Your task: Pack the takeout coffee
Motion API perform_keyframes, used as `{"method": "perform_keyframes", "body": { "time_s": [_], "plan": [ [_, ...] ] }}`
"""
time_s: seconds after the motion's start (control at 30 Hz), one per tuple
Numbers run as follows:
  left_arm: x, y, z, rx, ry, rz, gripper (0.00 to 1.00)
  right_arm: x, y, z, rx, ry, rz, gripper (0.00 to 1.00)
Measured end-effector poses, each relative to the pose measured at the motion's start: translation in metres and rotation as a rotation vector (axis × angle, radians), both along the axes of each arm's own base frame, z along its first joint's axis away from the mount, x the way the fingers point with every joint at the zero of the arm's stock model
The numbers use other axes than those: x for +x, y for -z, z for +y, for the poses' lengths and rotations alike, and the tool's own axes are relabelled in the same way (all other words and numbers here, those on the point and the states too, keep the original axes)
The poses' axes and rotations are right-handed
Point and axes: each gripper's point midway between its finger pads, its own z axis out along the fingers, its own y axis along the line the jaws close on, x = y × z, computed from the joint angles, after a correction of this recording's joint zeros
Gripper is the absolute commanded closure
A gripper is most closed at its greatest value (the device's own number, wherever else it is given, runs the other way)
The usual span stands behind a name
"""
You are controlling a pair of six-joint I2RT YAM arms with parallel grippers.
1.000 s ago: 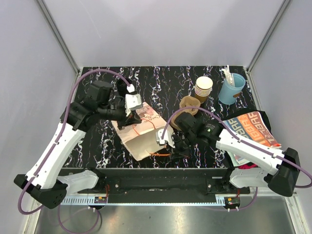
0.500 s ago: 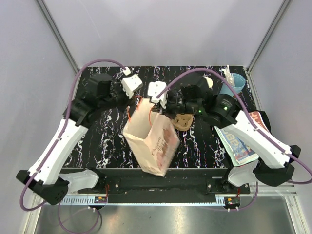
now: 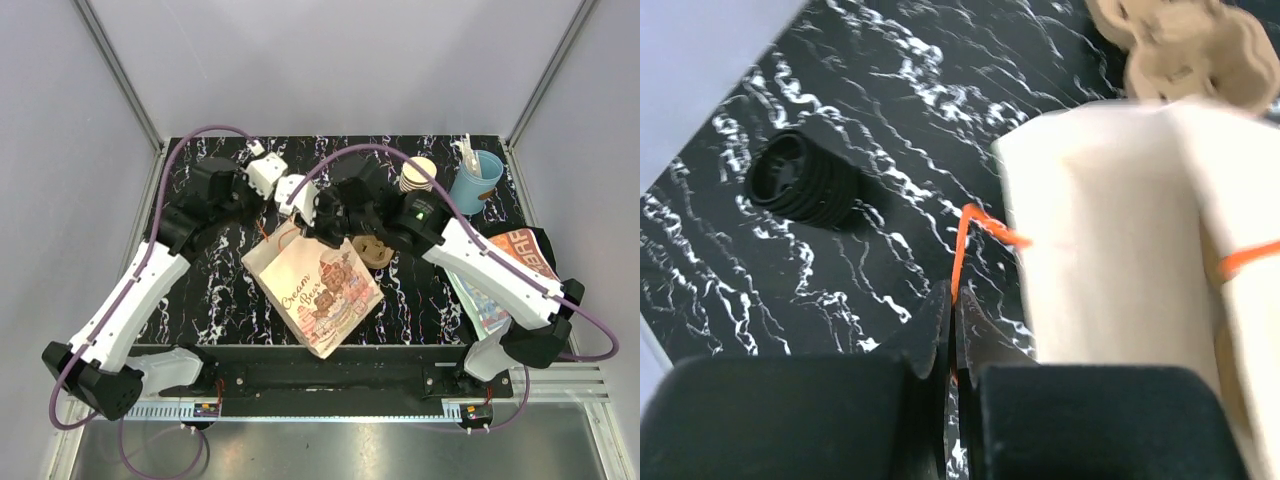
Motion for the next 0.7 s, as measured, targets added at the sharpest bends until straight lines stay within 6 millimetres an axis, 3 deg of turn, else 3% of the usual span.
{"method": "perform_keyframes", "body": {
  "time_s": [0.17,0.23,0.4,0.53,0.7],
  "plan": [
    [0.005,-0.020,0.018,-0.052,-0.060,-0.062,1.00,0.001,-0.068,0.000,0.135,0.013,-0.071,1.00],
    [0.004,-0.024,0.016,-0.069,-0.047,-0.073,1.00,-0.002,-0.082,-0.004,0.166,0.013,-0.088,1.00],
    [0.000,-0.025,0.011,-0.109,-0.015,-0.053,1.00,-0.007,-0.082,-0.007,0.169,0.006,-0.063,1.00],
    [0.008,-0.022,0.014,-0.100,-0.029,-0.030,1.00,-0.008,-0.077,-0.006,0.162,-0.004,-0.039,1.00],
    [0.012,-0.017,0.028,-0.113,-0.068,-0.016,1.00,-0.010,-0.064,-0.004,0.139,-0.009,0.002,1.00]
  ]
}}
